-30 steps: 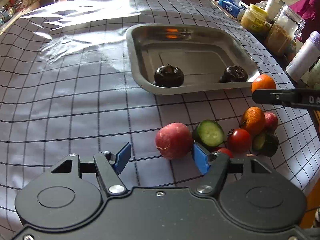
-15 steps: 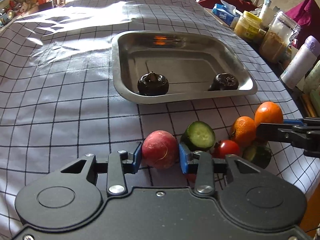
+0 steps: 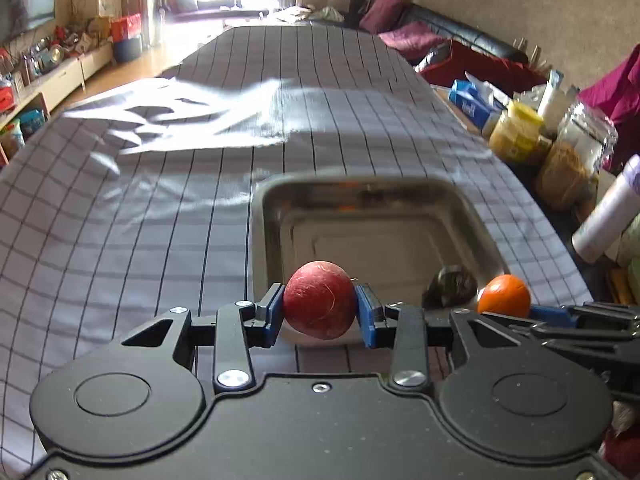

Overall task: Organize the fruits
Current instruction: 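Carry the orange and the red radish over the steel tray with both grippers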

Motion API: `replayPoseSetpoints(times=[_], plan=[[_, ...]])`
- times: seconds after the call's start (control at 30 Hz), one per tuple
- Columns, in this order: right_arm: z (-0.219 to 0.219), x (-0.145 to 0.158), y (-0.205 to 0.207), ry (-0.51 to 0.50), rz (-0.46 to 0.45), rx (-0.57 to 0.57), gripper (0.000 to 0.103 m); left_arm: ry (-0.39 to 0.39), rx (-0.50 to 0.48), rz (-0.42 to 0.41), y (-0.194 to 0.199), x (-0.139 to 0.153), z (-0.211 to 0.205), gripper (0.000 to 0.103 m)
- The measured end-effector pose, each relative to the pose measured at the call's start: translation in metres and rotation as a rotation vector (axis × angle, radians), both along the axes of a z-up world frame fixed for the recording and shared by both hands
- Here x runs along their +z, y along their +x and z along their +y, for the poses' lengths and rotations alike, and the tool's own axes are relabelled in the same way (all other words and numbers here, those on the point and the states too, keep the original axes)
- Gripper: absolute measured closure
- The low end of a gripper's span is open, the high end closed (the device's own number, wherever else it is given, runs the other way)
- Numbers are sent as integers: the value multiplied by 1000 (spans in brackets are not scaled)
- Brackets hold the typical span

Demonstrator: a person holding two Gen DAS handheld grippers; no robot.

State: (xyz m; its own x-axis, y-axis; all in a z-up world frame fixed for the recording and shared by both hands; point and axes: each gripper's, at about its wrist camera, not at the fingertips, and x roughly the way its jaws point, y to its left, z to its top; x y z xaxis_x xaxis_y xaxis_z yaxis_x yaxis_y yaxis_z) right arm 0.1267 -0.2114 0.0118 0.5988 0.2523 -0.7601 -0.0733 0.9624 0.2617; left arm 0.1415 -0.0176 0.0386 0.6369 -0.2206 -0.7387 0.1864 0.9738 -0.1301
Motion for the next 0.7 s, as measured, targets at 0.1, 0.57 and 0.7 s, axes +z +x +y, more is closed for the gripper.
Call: replayPoseSetpoints(times=[0.1, 0.57, 0.7], plan=[[1, 6, 15, 0, -22, -12, 64, 12, 34, -39, 12, 10, -7, 57], [5, -1, 66, -28, -68, -105, 64, 7, 144, -5, 63, -21, -11, 57], [3, -13, 74, -28, -50, -116, 64, 19, 138, 2, 61, -30, -10, 57]])
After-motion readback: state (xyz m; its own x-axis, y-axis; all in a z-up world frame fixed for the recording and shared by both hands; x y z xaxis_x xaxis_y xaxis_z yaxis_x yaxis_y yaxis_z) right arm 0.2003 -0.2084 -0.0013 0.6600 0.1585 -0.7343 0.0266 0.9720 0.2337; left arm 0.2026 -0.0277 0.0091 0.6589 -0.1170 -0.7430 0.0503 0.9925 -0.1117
